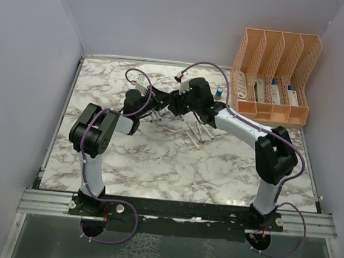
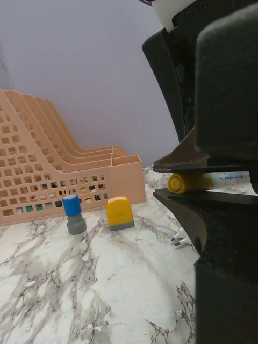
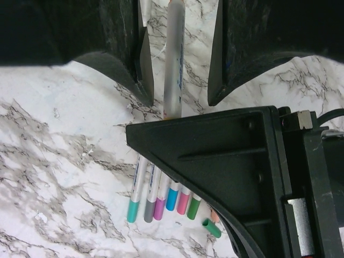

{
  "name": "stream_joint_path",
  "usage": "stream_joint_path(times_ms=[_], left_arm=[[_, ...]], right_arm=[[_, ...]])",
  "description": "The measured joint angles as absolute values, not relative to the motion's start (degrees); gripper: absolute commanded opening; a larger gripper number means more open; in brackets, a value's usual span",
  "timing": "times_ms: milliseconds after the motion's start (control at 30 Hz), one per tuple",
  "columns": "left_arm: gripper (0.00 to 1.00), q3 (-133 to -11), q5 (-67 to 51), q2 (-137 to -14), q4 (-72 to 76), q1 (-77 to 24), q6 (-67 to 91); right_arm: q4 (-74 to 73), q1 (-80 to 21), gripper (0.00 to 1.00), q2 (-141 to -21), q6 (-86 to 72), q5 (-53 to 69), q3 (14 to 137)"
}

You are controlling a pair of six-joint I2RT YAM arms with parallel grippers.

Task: Open the pen caps

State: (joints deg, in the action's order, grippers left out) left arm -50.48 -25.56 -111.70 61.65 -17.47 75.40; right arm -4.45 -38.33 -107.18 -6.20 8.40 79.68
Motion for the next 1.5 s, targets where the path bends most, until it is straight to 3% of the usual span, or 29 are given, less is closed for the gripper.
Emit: stream_joint_path(times_ms=[400, 700, 967, 1300, 1500], left_arm=[[0.00, -50.48, -25.54, -111.68, 61.63, -18.72, 75.37], [0.00, -50.48, -25.50, -111.66, 61.39, -18.76, 75.31], [0.00, -50.85, -25.04, -110.80, 59.44, -18.76, 73.97], [0.00, -60.16, -28.14, -109.36, 45.39, -17.89, 66.72], [0.00, -64.25, -24.14, -109.23, 43.92, -9.23, 63.31]], right_arm=[[-4.73, -38.33, 0.29, -108.64, -6.17, 8.34, 80.55], [-4.82, -38.20, 0.02, -109.21, -6.15, 6.83, 80.64], [-5.61, -38.22, 0.02, -109.38, -6.17, 6.68, 81.38], [-1.06, -37.63, 0.01, -105.54, -6.39, 3.81, 76.95], [-6.22, -38.44, 0.01, -99.44, -7.20, 4.64, 68.01]])
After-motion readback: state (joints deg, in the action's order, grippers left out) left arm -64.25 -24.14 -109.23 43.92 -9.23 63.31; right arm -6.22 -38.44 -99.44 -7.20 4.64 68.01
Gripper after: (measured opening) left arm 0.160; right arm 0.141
